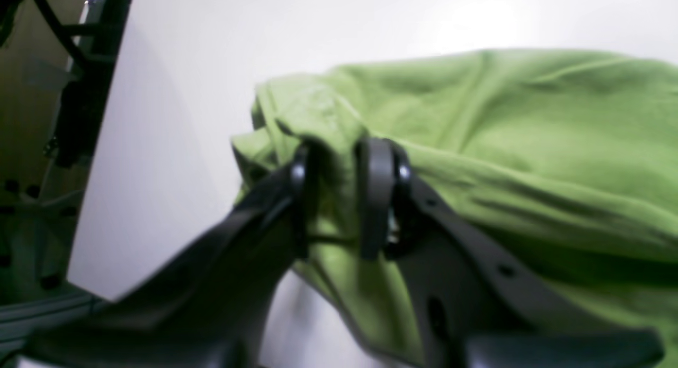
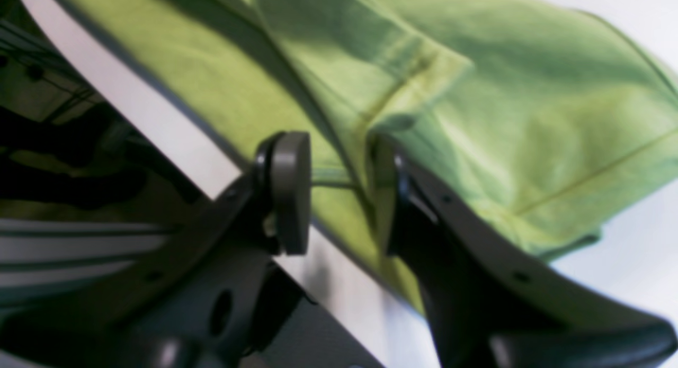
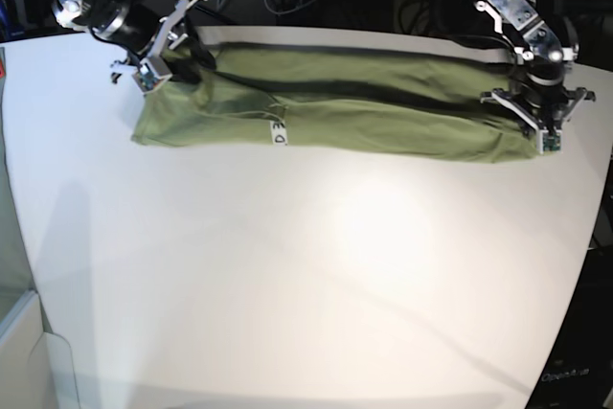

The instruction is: Fold the T-shirt properly

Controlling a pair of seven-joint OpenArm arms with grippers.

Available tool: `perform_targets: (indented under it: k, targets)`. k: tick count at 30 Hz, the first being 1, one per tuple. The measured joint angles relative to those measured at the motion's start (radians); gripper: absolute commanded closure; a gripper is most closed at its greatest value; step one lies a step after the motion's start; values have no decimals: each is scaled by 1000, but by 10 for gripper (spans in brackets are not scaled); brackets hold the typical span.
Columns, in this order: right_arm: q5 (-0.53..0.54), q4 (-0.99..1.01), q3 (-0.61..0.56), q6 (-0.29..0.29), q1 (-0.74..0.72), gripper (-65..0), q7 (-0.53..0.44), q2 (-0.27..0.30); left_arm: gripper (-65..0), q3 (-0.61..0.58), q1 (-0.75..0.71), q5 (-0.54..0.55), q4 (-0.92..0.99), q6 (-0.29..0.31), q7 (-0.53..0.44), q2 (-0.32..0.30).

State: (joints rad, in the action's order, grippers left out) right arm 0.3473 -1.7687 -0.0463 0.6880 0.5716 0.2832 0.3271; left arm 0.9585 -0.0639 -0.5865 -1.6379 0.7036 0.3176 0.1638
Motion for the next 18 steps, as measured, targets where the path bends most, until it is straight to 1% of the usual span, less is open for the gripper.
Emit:
perform_targets:
  k: [3,4,7,9,18]
  targets:
    - [-1,0,0,0,1,-189,1,23,-120,1,0,0,0,0,0,0]
    - [-1,0,3,0,0,-168,-2,25,-120,1,0,0,0,0,0,0]
    - [3,0,5,0,15,-90,-69,25,-120,1,0,0,0,0,0,0]
    - [1,0,27,2,32,-67,-74,22,-120,1,0,0,0,0,0,0]
    - [-1,0,140,0,6,-59,-76,24,-120,1,0,0,0,0,0,0]
